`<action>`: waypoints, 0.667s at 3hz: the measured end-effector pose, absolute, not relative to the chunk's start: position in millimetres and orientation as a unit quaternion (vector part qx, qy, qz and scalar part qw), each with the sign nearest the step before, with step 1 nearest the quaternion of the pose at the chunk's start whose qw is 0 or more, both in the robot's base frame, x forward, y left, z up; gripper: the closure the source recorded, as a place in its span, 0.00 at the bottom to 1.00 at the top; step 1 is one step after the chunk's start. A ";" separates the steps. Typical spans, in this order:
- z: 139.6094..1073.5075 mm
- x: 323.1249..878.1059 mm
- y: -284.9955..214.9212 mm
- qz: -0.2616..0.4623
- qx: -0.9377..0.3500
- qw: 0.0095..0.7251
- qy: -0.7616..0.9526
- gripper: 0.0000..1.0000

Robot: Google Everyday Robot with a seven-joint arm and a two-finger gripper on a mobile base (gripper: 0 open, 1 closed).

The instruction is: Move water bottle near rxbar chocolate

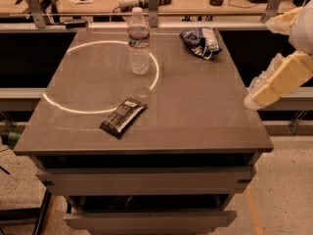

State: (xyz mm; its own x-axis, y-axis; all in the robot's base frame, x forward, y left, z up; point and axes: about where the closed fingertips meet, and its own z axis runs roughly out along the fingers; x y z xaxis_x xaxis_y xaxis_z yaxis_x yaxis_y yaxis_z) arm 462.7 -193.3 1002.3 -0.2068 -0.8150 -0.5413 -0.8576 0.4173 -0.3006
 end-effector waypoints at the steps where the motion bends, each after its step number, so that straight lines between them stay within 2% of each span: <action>1: 988.7 482.6 -176.2 0.092 -0.508 0.396 0.760 0.00; 2: 982.6 512.3 -154.2 0.151 -0.473 0.462 0.735 0.00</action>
Offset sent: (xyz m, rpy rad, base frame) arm 0.0870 0.0552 -0.0266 0.6095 -0.1635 0.0106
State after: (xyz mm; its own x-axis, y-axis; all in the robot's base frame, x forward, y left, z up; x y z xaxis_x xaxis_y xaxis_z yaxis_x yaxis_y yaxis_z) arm 512.3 -154.2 982.6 -0.1266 -0.5556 -0.8217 -0.8347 0.5072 -0.2143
